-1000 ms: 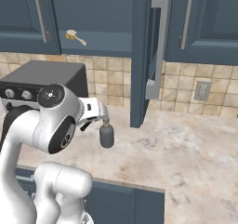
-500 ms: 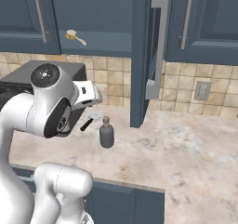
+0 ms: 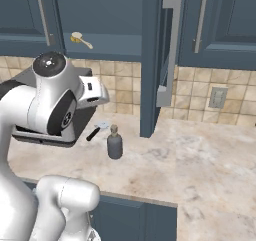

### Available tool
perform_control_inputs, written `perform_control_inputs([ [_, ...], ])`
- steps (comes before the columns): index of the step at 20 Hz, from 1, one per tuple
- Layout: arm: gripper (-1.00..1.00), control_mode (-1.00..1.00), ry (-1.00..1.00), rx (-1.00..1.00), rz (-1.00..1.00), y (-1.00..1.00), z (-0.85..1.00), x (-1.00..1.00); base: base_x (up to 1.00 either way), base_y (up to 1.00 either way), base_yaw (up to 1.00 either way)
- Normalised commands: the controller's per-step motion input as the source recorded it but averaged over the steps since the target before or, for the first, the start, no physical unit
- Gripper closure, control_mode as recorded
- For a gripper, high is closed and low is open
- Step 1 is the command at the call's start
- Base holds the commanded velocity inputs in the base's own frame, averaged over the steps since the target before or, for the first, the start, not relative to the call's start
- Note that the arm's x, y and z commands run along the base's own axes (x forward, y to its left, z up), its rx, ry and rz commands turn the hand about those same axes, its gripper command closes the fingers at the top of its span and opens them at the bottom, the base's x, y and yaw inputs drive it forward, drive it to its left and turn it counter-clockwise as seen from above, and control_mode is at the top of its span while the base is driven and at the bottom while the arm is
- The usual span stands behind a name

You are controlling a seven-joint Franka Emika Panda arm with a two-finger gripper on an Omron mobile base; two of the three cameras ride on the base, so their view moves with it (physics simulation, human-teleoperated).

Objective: Pick the dish brush and soap dispenser from the cabinet and place them on the counter.

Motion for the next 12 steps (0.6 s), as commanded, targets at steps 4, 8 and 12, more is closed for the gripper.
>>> perform_control_inputs([
  [4, -1.00, -1.00, 0.03, 0.08, 0.00, 0.00, 0.15, 0.12, 0.00, 0.00, 0.00],
  [8, -1.00, -1.00, 0.01, 0.01, 0.01, 0.00, 0.29, 0.07, 0.00, 0.00, 0.00],
  [12, -1.00, -1.00, -0.08, 0.00, 0.00, 0.00, 0.30, 0.01, 0.00, 0.00, 0.00],
])
